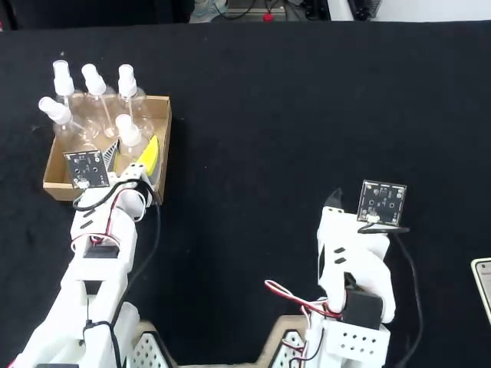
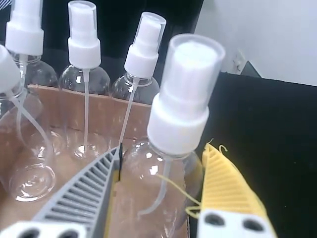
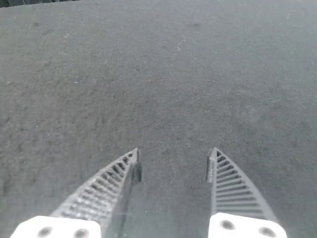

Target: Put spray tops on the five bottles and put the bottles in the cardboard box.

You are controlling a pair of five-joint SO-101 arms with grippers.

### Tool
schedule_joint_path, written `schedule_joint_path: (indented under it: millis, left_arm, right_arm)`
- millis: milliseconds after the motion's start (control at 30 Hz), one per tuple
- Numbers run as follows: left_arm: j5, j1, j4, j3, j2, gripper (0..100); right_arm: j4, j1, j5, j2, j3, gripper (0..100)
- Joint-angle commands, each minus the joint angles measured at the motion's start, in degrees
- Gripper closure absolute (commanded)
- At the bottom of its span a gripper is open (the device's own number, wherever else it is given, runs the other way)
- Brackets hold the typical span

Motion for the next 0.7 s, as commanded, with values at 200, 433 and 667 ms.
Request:
schedule_joint_path:
  millis: [200,433,667]
  left_arm:
    - [0.09,0.66,-0.70,-1.63,0.00,79]
    - [0.18,0.66,6.33,-2.68,1.58,79]
    - [0.44,0.48,1.05,-1.45,2.11,79]
  right_arm:
    - [-1.32,0.88,-0.53,-4.79,-0.31,79.0]
    - [-1.32,0.88,-0.53,-4.79,-0.31,79.0]
    - [-1.32,0.88,-0.53,-4.79,-0.31,79.0]
